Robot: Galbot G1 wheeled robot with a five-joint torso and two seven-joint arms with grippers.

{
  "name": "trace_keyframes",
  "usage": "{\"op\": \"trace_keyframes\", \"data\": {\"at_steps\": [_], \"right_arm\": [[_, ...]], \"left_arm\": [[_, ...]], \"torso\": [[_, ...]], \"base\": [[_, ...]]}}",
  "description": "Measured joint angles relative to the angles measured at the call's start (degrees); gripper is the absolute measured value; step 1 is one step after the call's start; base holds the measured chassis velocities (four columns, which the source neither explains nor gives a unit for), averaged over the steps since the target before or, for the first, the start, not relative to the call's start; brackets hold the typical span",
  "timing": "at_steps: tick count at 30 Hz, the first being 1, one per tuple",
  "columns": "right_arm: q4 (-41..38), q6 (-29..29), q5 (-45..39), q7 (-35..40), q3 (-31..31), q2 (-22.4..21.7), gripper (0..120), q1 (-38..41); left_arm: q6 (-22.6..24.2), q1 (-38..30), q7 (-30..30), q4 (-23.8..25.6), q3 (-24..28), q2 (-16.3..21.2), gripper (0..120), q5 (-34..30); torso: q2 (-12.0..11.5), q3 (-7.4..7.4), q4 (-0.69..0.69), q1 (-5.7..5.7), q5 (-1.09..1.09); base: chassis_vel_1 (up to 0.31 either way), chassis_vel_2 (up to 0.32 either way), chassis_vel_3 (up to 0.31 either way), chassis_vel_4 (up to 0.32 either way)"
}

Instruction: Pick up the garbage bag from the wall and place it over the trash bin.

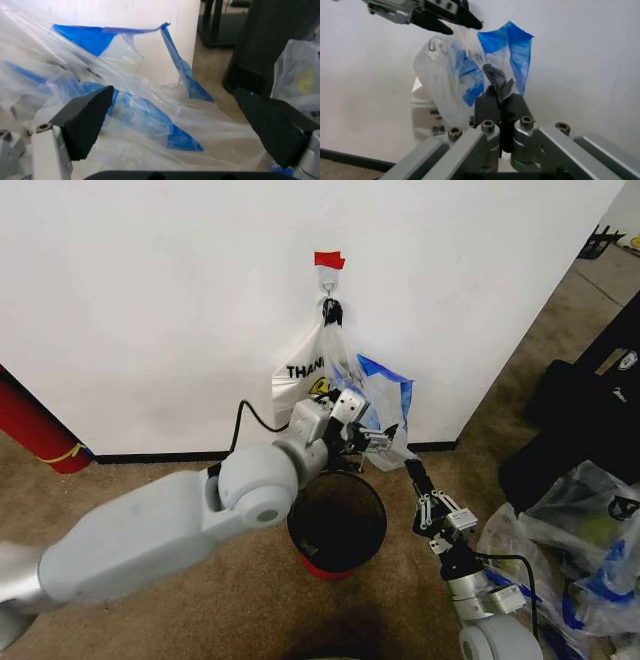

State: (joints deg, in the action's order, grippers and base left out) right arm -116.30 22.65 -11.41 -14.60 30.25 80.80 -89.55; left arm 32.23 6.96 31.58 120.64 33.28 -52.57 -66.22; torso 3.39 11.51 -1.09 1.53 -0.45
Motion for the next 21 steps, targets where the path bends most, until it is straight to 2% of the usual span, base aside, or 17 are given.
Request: {"op": "trace_keyframes", "data": {"at_steps": [7, 16, 21], "right_arm": [[-0.1, 0.6, 0.2, -0.2, 0.2, 0.3, 0, -0.5], [-1.0, 1.0, -0.9, -0.6, 1.2, -0.6, 0, -1.6], [-1.6, 0.7, -1.6, -0.6, 1.5, -1.1, 0, -1.9]], "left_arm": [[1.0, -4.8, 1.8, -2.6, 3.3, -3.5, 90, -5.3], [4.4, -6.6, 4.1, -7.9, 7.6, -6.9, 90, -2.0], [7.5, -6.3, 6.5, -10.2, 8.3, -6.7, 73, -0.4]], "torso": [[0.0, 0.0, -0.01, 0.0, 0.01], [0.0, 0.0, -0.02, 0.0, 0.01], [0.0, 0.0, 0.0, 0.0, -0.01]], "base": [[0.0, 0.0, 0.0, 0.0], [0.0, 0.0, 0.0, 0.0], [0.0, 0.0, 0.0, 0.0]]}}
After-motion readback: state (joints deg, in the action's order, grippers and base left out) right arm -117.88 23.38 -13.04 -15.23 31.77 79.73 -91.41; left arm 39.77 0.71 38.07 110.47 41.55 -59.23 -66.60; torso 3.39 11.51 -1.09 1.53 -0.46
